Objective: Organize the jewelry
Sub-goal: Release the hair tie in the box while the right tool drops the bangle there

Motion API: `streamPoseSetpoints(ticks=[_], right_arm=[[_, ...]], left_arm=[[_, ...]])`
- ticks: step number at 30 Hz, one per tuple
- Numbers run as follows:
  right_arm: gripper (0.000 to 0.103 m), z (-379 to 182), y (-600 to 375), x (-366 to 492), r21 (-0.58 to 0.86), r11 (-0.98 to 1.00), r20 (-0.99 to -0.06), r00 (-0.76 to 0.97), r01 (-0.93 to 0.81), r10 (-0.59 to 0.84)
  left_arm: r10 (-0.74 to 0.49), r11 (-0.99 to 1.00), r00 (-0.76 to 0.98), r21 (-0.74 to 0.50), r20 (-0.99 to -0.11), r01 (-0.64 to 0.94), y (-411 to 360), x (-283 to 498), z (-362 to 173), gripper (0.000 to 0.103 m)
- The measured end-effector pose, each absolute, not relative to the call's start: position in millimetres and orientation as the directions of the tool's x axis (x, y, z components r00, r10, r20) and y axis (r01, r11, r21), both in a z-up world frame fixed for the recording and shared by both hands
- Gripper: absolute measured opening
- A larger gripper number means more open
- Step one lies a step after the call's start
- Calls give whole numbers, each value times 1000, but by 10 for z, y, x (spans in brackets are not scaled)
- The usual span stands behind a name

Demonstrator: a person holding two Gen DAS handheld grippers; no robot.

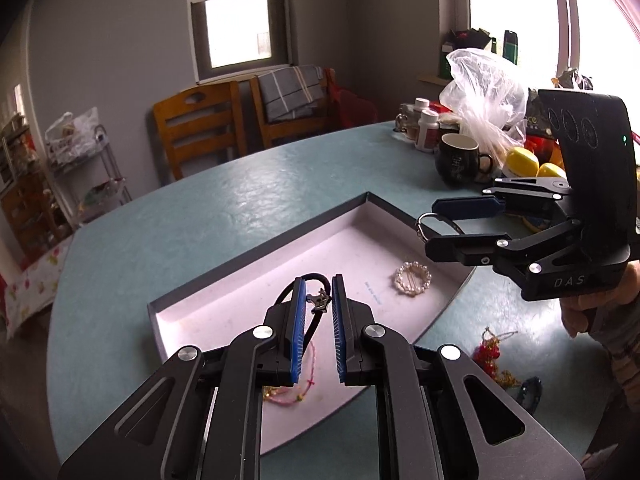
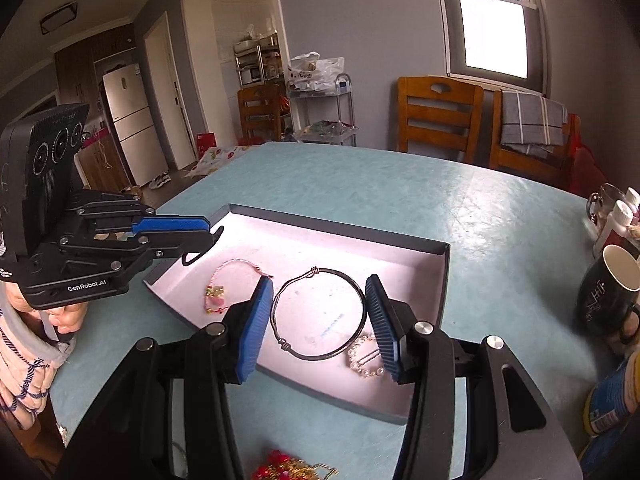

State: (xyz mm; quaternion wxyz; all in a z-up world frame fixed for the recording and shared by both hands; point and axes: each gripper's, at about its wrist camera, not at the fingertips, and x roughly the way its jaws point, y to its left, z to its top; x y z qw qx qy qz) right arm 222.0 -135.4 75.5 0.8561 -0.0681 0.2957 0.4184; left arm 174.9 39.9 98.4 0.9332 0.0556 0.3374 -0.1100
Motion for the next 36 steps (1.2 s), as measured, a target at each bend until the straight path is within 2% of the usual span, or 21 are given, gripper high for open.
streamPoseSetpoints(ticks=[7, 11, 16, 22, 25, 26, 27, 29, 34, 36], right_arm=[[48, 528, -1236, 2717, 165, 657, -621, 440, -735, 648], [48, 423, -1157, 2895, 164, 662, -652, 423, -731, 629], [48, 305, -1033, 3008, 136, 668, -699, 406, -732, 588], [48, 198, -948, 3068, 74, 686, -744, 418, -724, 521], [48, 187, -928, 3083, 63, 688, -752, 419, -723, 509], [48, 186, -919, 3087, 62, 687, -752, 418, -724, 509], [48, 183, -915, 3098, 66, 685, -752, 415, -726, 512], [48, 184, -905, 3113, 71, 684, -753, 410, -727, 514], [50, 223, -928, 3086, 80, 692, -741, 422, -717, 523], [57, 268, -973, 3027, 79, 694, -723, 439, -715, 534]], left_arm=[[-270, 958, 678, -123, -684, 258, 616, 2231, 845, 13], [-247, 965, 657, -120, -712, 233, 685, 2392, 713, 13], [-120, 986, 635, -16, -763, 168, 705, 2547, 497, 13], [-45, 990, 583, 42, -811, 136, 757, 2611, 383, 13], [-83, 990, 551, -5, -830, 141, 803, 2625, 309, 15], [-85, 990, 561, -8, -824, 138, 813, 2615, 324, 19], [-92, 990, 572, -15, -815, 138, 822, 2598, 346, 30], [-101, 991, 589, -29, -802, 131, 846, 2573, 375, 43], [-105, 992, 606, -38, -788, 122, 854, 2529, 409, 45], [-103, 992, 617, -34, -780, 122, 831, 2496, 456, 47]])
